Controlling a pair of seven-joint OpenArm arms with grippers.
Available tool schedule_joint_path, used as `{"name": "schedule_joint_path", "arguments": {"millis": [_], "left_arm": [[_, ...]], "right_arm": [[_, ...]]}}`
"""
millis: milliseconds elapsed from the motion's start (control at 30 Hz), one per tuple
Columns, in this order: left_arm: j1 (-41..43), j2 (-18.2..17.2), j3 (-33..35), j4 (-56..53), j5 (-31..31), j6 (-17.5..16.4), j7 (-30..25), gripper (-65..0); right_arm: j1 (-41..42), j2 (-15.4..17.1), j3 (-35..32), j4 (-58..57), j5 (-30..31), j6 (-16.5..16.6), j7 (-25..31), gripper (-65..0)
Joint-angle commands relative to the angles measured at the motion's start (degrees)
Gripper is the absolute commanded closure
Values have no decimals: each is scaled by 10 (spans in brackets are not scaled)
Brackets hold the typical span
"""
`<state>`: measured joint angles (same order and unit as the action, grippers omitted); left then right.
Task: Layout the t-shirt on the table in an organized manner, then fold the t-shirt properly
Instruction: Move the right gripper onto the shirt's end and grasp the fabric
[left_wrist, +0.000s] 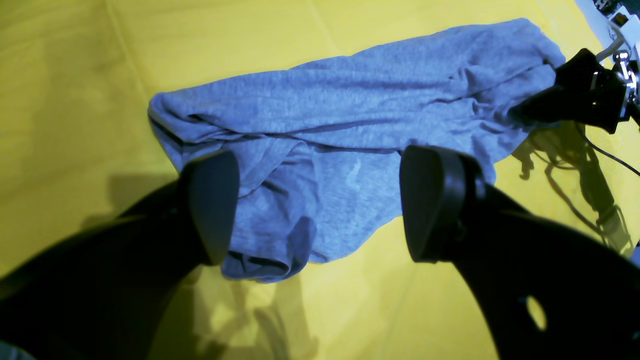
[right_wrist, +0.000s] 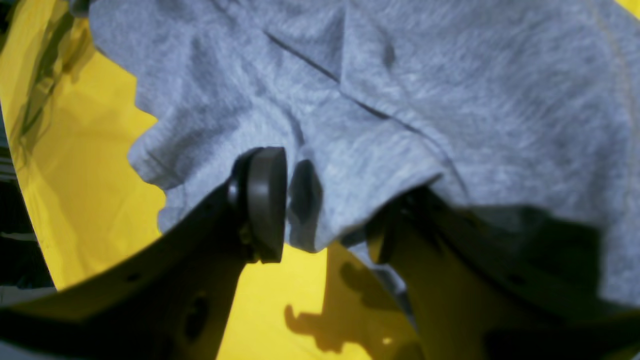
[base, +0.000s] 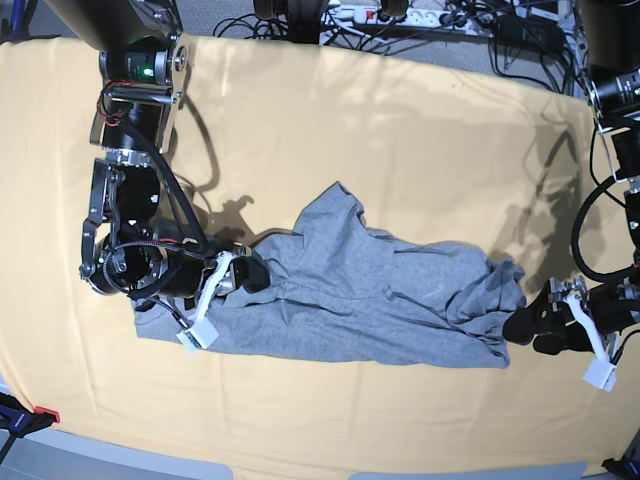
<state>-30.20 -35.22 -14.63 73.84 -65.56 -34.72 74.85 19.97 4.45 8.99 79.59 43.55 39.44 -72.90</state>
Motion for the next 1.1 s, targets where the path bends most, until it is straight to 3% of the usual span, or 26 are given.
{"name": "schedule_joint_path", "arguments": {"millis": [0, 200, 367, 500, 700, 800, 933, 1067], "left_arm": [[-17, -10, -4, 9, -11, 0, -10, -496], [-17, -10, -4, 9, -11, 0, -10, -496], [-17, -10, -4, 9, -11, 0, -10, -496], [-17, -10, -4, 9, -11, 0, -10, -496], [-17, -10, -4, 9, -11, 0, -10, -496], [-17, -10, -4, 9, -11, 0, -10, -496], [-17, -10, -4, 9, -11, 0, -10, -496], [-17, -10, -4, 9, -11, 0, -10, -496]], "right_arm": [[14, 3, 0, 11, 12, 0, 8, -272], [14, 3, 0, 11, 12, 2, 8, -279], [14, 3, 0, 11, 12, -3, 8, -449], [15, 3, 0, 11, -7, -12, 9, -454], [15, 3, 1, 11, -107, -66, 34, -454], [15, 3, 1, 11, -106, -75, 37, -454], [15, 3, 0, 11, -104, -71, 38, -411], [18, 3, 0, 14, -64, -70, 10, -257]]}}
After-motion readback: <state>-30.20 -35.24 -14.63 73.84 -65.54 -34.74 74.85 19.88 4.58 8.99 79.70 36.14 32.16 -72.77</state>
